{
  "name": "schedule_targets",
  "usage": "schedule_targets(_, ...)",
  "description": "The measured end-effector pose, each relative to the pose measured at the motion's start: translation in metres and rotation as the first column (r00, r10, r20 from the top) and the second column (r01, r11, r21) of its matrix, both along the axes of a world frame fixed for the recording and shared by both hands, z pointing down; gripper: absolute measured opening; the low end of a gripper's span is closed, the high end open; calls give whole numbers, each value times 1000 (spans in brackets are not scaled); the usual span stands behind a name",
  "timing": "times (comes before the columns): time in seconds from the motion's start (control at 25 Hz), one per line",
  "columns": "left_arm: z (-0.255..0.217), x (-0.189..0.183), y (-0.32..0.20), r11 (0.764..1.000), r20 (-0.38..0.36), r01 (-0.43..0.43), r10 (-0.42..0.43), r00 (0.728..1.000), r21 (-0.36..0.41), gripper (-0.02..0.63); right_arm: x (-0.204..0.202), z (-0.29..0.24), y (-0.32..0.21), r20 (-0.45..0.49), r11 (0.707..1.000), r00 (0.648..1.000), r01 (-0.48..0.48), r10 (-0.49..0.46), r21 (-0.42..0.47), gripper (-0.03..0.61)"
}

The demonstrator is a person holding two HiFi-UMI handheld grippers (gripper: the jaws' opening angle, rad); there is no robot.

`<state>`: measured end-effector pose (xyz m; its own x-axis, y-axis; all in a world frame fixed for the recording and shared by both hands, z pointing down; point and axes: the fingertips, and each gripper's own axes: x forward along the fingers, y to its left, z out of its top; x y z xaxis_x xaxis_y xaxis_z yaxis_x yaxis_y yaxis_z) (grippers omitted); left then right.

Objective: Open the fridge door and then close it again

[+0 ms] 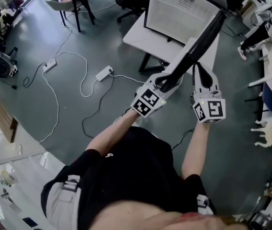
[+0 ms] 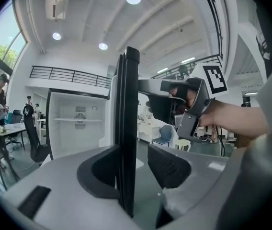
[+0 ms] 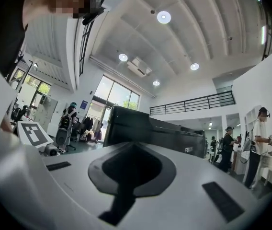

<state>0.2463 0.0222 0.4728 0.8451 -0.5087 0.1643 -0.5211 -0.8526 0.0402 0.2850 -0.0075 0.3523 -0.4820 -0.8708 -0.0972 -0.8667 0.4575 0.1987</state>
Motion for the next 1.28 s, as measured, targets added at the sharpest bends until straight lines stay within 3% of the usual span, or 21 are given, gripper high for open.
schedule_targets(0.28,-1,-52,-52,999,-3,47,-47,999,14,166,-58,2,-36,-7,997,998,69,-69,24,-6)
schedule_targets(0.44,-7,-89,-96,1000,-45,8,-7,999,17,166,-97,-1,-73,5,996,997,73,-74,50,-6)
schedule_targets(0.56,-7,-119,-141,996,-54,-75,78,996,39,166,-124,-1,-115,37,997,997,60,-61,47,-5)
schedule_targets(0.72,-8,-145,-206,984,-73,-176,178,981,30,164,-152,-1,-173,34,999,999,22,-23,25,-5)
schedule_targets(0.96,-5,-160,-299,962,-43,-273,274,961,29,164,-171,1,-254,44,992,992,-120,119,22,-6)
schedule_targets(1.28,-5,-155,-389,966,-47,-257,257,965,10,161,-176,2,-336,-2,979,979,-201,201,19,-6)
